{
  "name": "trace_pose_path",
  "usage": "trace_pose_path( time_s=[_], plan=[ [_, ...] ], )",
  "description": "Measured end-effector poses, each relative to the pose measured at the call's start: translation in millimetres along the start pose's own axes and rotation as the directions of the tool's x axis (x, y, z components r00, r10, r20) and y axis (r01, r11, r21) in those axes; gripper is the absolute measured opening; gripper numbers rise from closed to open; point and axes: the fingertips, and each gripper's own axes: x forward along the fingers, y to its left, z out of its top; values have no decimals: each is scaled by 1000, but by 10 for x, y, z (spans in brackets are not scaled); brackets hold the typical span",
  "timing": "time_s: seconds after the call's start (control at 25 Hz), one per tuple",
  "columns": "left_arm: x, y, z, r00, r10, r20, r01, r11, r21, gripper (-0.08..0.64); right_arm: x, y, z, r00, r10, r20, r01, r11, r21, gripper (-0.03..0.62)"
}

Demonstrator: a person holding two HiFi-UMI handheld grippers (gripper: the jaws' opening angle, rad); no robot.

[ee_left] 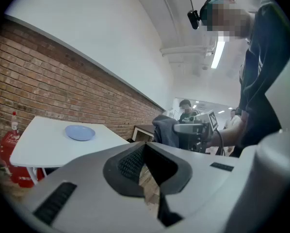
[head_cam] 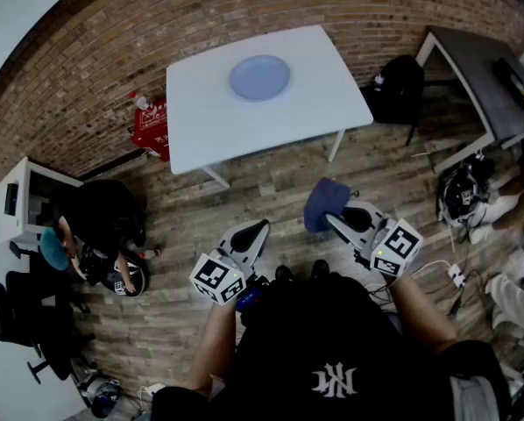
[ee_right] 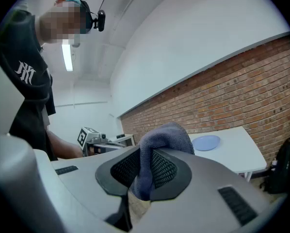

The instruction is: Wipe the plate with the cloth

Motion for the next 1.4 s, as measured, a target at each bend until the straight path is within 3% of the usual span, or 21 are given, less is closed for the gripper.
trace_pose_path(
  time_s=[0.36,0.88,1.08,1.4],
  plan=[
    [2,41,167,999,-43,15,42,998,36,0,126,-43,-4,999,-34,21,34,999,5,66],
    [-129,179,171,999,-31,27,30,999,32,0,249,-22,58,997,-73,33,73,997,-26,66],
    [-275,217,130,999,-22,25,22,1000,-2,0,269,41,5,995,-92,35,92,996,13,66],
    [-475,438,217,999,1,43,-2,1000,13,0,390,117,-9,995,-102,17,102,995,6,66]
  ],
)
